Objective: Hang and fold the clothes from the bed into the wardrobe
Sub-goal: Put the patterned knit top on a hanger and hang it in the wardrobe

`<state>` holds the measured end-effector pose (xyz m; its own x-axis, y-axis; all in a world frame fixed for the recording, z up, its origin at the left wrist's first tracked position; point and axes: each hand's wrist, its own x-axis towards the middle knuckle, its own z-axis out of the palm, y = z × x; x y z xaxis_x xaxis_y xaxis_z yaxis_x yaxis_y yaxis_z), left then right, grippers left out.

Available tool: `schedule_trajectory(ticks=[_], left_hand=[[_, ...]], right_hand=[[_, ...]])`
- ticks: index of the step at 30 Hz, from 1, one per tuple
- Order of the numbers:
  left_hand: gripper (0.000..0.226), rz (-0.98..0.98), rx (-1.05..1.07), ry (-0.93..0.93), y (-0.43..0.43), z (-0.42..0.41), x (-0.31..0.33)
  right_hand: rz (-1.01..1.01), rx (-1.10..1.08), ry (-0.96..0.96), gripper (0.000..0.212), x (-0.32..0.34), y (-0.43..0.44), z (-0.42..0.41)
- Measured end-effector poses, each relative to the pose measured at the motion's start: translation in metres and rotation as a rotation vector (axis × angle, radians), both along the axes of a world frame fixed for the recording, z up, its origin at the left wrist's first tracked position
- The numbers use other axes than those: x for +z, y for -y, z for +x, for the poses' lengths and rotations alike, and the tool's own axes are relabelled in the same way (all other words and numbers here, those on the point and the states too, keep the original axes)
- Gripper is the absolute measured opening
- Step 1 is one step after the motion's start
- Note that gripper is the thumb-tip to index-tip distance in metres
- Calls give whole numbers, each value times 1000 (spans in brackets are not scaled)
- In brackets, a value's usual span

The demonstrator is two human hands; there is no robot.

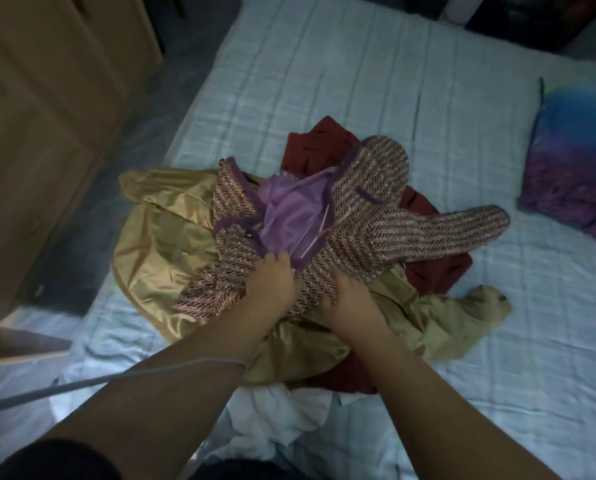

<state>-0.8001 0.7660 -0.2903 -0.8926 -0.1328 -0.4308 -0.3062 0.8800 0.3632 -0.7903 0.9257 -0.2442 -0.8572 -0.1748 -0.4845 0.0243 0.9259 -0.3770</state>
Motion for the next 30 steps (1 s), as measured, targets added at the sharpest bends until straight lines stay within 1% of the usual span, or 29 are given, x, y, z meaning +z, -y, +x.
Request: schedule_trajectory(ticks=[2,4,7,9,13,16,19,21,23,25,30], left_hand=[[63,-73,-44,74,-2,-13,-13],[65,-119,-100,130,-2,-22,-23],[50,-131,-147,208,1,-29,-29],[43,-90,-96,209,4,-27,-29],[30,-17,13,100,9,-13,-17],[27,56,23,-9,11,7,-2],[18,158,107,-125,8,33,23],[20,192,180,-215,3,52,48],[22,193,217,-295,-1,72,74],[16,176,211,-364,-3,95,98],[22,51,210,-443,-14,151,159]], right_hand=[[-7,-35,0,73,-6,3,-7],[-18,-55,2,70,-8,3,-7],[-31,-73,4,71,-9,-2,-2],[-43,-90,7,75,-9,-7,2],[-67,-80,0,65,0,-12,7],[-104,-76,-22,64,11,-17,14],[-149,-42,-80,62,27,-22,25],[-177,-17,-107,61,39,-30,36],[-220,14,-133,59,53,-40,47],[-279,40,-174,57,67,-52,58],[-374,80,-273,57,99,-80,81]])
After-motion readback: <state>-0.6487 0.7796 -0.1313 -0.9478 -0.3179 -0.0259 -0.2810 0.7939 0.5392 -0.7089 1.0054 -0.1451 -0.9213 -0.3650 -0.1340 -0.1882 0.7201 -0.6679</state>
